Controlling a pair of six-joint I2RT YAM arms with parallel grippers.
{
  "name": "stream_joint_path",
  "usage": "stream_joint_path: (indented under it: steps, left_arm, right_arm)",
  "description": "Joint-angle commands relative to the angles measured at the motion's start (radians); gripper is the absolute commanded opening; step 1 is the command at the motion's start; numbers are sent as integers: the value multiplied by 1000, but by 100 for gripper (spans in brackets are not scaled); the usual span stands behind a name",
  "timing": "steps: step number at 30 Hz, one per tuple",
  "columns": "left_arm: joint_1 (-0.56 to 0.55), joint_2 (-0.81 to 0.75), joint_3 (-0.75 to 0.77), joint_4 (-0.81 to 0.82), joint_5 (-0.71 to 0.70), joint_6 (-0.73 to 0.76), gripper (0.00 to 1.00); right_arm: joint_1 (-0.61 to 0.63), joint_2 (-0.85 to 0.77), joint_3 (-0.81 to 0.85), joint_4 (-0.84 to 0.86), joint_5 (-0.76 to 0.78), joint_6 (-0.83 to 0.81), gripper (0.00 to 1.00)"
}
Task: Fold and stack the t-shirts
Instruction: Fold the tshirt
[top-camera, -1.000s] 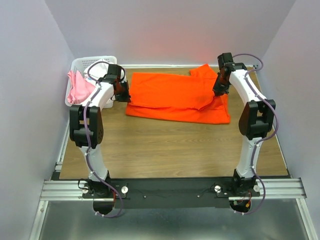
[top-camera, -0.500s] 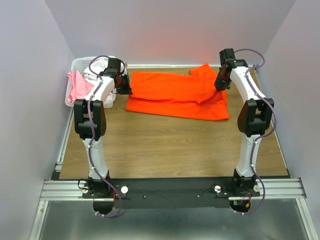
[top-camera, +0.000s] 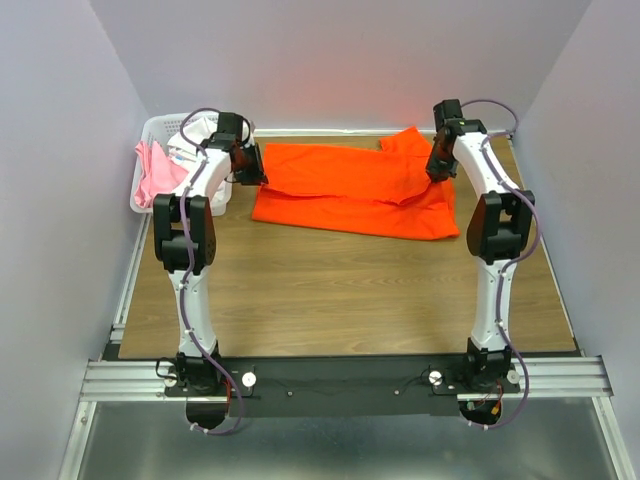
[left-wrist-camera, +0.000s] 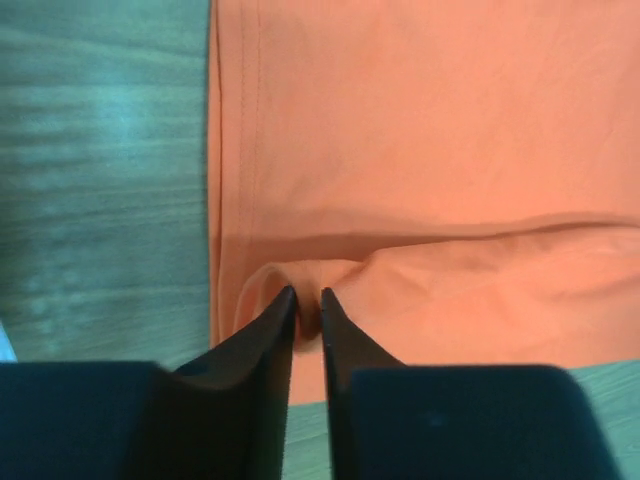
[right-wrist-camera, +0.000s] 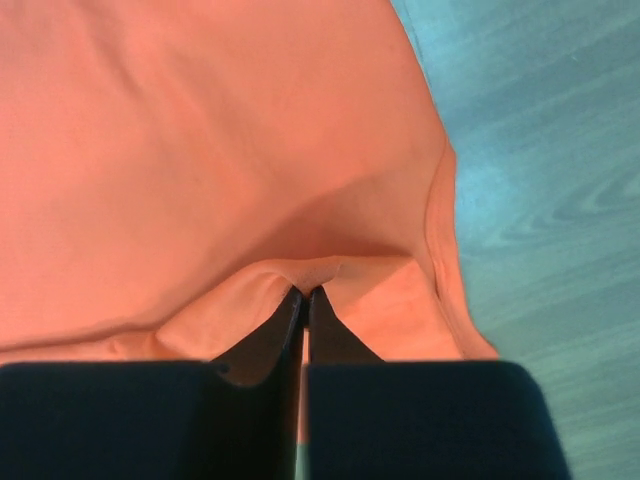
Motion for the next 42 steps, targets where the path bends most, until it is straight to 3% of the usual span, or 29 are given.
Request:
stream_joint_path:
  steps: [1, 2, 5, 9, 13, 18, 24, 35, 42]
  left_arm:
    - [6, 6, 52, 16, -26, -8, 42]
    - [6, 3, 57, 24, -28, -13, 43]
    - [4, -7, 69, 30, -29, -11, 48]
    - [-6, -17, 68, 41, -23, 21, 48]
    - [-25, -33, 26, 65, 9, 44, 48]
    - [-55, -34, -53, 123, 86, 50, 48]
    - [-63, -11, -115, 173, 143, 46, 48]
    - [-63, -25, -254, 205, 135, 125, 48]
    - [-63, -51, -349, 231, 117, 150, 48]
  right_arm:
    - [-4, 65, 97, -1, 27, -35, 18]
    - [-4, 73, 113, 0, 19, -39, 38]
    - [-4, 90, 166, -1, -8, -48, 65]
    - [-4, 61, 148, 9, -39, -41, 77]
    - [-3, -16, 33, 28, -79, -15, 78]
    - [-3, -167, -240, 98, -96, 22, 78]
    - [-3, -266, -461, 166, -107, 42, 62]
    - [-6, -281, -630, 229, -64, 44, 57]
    - [-4, -235, -639, 235, -10, 18, 57]
